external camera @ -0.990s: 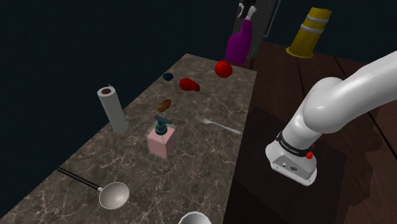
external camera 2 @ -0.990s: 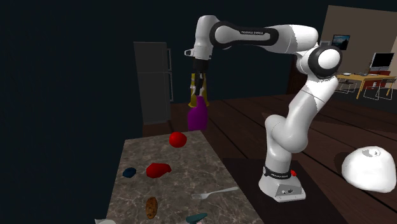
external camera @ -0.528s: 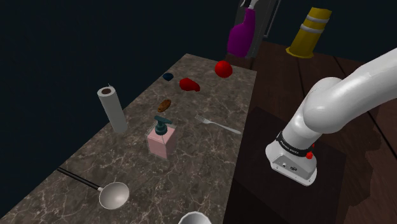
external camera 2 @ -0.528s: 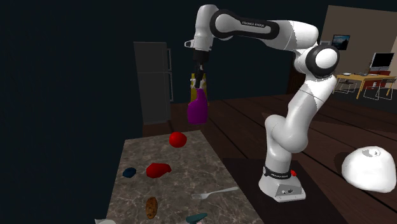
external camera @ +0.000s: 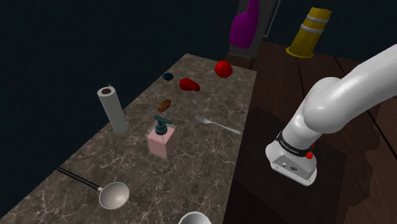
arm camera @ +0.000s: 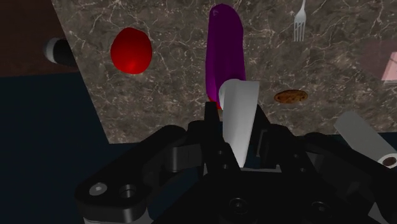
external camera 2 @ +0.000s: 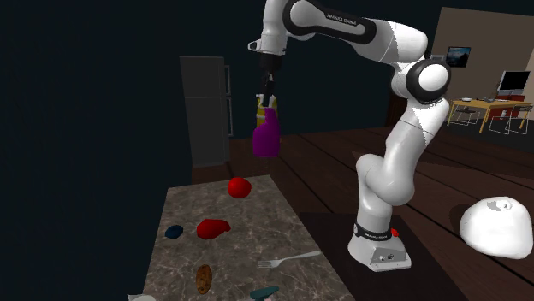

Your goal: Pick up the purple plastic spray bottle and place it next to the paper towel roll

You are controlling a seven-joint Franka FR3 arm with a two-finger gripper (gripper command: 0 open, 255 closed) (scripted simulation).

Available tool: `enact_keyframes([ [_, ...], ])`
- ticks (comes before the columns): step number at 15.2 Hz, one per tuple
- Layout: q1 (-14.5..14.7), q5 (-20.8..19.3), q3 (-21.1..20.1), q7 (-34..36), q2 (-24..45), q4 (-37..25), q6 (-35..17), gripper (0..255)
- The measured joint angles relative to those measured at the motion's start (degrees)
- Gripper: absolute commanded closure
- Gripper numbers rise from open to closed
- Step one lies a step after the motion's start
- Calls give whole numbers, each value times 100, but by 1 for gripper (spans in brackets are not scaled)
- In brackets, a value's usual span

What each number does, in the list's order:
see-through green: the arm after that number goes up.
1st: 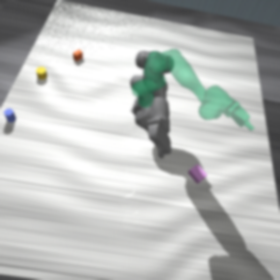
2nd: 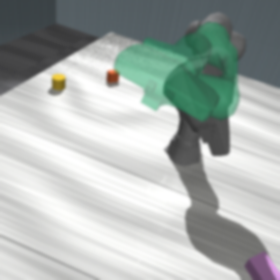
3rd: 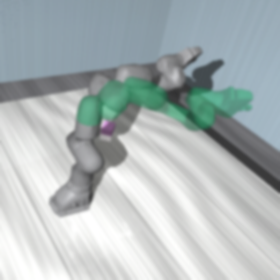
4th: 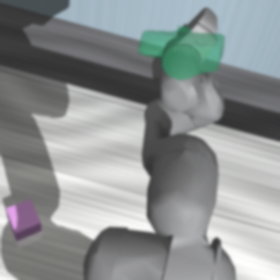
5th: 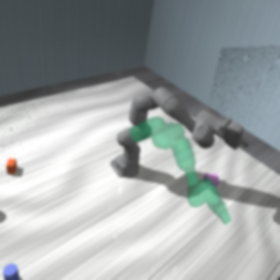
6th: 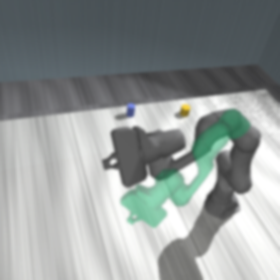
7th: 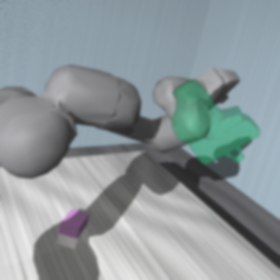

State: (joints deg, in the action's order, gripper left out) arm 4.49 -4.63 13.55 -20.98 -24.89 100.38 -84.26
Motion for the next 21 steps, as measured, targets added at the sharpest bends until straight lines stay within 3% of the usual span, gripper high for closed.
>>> enact_keyframes([
  [12, 431, 275, -1132, 1532, 365, -116, -181, 255],
  [21, 803, 325, -1958, 2727, 1211, -823, -287, 255],
])
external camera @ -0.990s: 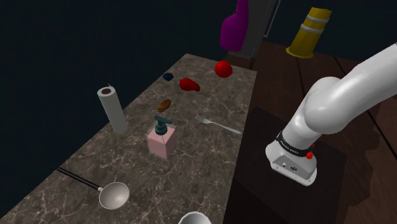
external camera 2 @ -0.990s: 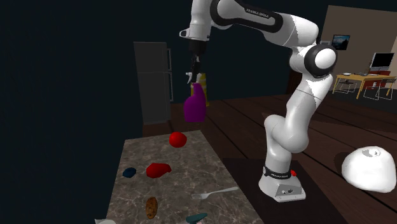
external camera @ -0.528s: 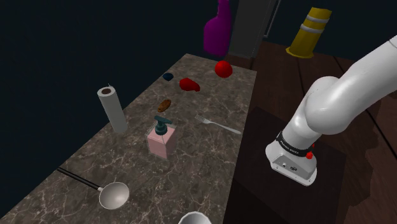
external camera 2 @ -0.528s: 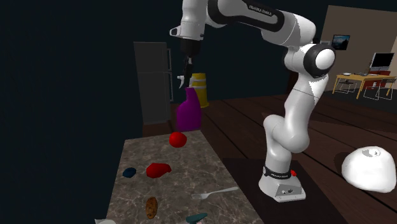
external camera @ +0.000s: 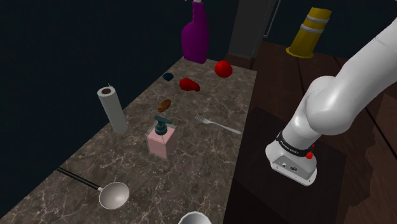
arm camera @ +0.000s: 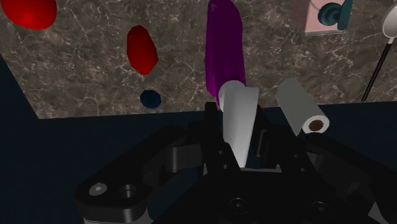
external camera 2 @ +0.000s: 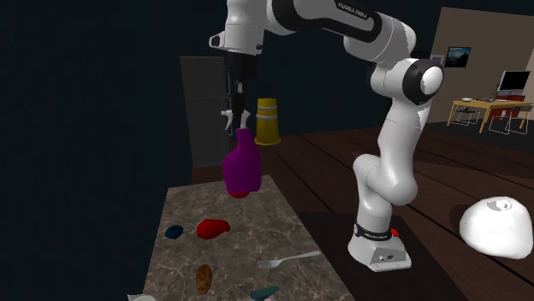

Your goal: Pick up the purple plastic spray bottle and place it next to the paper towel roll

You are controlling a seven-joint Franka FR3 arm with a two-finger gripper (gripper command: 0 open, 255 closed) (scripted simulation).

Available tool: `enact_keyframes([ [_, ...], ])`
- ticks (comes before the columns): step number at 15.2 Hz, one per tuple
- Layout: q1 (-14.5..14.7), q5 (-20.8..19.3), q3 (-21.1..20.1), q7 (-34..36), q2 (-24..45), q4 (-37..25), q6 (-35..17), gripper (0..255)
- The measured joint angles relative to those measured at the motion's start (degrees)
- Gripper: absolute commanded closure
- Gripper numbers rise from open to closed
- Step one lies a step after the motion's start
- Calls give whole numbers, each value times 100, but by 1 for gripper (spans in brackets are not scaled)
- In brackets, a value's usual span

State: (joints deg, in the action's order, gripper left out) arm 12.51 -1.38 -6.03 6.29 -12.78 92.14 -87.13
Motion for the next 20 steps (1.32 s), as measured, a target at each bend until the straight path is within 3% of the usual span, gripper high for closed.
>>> enact_keyframes([
  [5, 233, -101, -407, 638, 594, -576, 17, 255],
  [10, 569, -370, -814, 1324, 1505, -1614, 204, 255],
  [15, 1045, -777, -1090, 1902, 2591, -2983, 585, 255],
  [17, 1410, -1068, -1160, 2110, 3344, -4109, 994, 255],
  [20, 1481, -1100, -1178, 2227, 3431, -4016, 844, 255],
])
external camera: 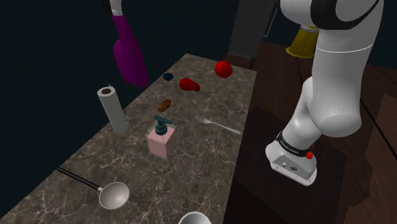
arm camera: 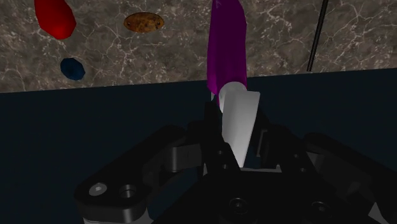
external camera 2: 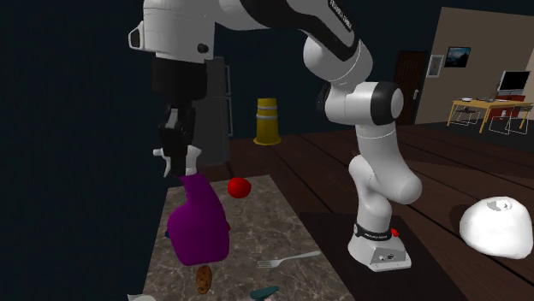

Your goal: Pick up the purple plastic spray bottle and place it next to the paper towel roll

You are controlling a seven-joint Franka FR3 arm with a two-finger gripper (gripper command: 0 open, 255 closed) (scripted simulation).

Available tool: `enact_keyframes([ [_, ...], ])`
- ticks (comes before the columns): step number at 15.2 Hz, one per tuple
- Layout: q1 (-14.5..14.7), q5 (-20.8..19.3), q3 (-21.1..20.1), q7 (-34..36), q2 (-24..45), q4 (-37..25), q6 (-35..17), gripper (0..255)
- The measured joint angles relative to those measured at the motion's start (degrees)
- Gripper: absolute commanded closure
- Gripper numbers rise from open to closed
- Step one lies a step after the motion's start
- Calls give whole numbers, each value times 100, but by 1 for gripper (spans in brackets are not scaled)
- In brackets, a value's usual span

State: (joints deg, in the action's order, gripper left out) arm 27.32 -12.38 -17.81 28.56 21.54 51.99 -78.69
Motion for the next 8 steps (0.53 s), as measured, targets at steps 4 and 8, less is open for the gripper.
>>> enact_keyframes([
  [4, -131, 108, -9, 38, -297, 779, -488, 255],
  [8, -236, 192, -4, 49, -525, 1462, -951, 255],
])
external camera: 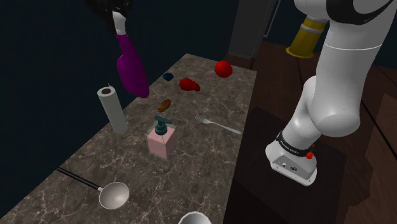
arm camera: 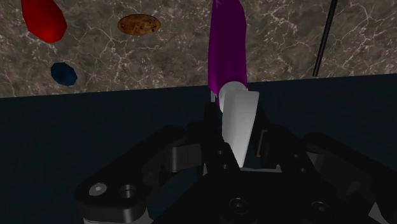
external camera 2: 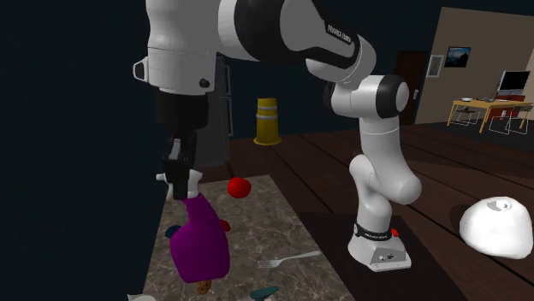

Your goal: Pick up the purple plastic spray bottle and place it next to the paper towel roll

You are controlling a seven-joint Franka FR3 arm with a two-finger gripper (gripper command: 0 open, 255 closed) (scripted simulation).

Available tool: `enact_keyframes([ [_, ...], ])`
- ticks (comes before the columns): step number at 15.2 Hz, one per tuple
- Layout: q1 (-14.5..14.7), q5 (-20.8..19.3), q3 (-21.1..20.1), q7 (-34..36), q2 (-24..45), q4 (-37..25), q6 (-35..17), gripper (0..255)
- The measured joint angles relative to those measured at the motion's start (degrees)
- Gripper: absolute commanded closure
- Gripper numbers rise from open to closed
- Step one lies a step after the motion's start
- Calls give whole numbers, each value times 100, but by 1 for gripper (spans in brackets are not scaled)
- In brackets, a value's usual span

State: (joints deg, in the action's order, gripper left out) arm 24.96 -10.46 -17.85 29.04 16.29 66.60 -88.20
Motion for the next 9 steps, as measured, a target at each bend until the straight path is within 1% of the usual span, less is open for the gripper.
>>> enact_keyframes([
  [9, -129, 115, 13, 40, -360, 1206, -861, 255],
])
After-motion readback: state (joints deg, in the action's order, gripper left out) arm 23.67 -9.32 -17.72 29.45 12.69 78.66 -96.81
